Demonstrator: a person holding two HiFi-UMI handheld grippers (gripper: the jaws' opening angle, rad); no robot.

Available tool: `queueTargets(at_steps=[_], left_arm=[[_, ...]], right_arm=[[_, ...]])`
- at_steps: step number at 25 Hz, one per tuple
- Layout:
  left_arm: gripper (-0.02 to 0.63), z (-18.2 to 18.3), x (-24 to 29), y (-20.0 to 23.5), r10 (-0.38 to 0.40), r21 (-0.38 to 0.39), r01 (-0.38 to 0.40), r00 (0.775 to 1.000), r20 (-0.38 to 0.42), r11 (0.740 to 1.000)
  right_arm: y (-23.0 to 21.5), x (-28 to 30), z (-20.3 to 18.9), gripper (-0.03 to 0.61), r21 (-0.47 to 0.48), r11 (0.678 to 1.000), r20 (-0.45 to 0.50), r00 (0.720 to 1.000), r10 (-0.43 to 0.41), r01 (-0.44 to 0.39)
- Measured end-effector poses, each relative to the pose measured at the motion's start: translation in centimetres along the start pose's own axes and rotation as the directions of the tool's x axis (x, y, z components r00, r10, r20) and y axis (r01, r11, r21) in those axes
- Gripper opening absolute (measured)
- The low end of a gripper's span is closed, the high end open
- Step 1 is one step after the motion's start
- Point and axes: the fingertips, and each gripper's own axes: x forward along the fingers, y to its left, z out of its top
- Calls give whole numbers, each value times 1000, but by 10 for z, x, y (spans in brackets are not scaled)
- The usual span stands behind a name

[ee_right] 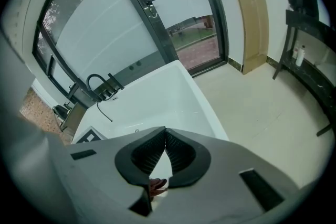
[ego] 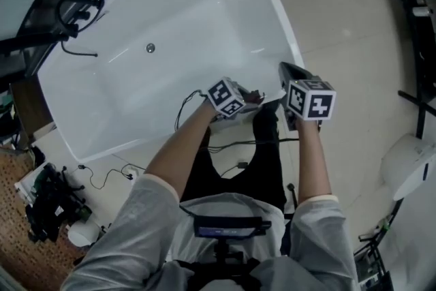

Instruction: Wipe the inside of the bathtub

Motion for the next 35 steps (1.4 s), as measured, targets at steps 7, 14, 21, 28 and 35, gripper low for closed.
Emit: queueTargets(at_steps=[7, 14, 21, 28, 35], left_arm=[[97, 24, -93, -30, 203, 80, -226, 952, 227, 971], [97, 16, -199, -70, 365, 71, -436, 822, 437, 897], [98, -23, -293, -97, 497, 81, -640, 664, 559, 764], [98, -52, -358, -145, 560, 29, -730, 549, 620, 683], [98, -67, -376, -197, 623, -51, -794, 433, 651, 605]], right_arm=[[24, -35, 4, 2, -28, 999, 42, 999, 18, -17], [81, -73, 1, 2, -50, 998, 145, 989, 36, -29], [142, -115, -21, 2, -55, 998, 249, 969, 2, 12], [185, -170, -55, 2, -19, 997, 290, 955, -63, 71], [202, -199, -76, 2, -106, 994, 287, 958, 5, 27]])
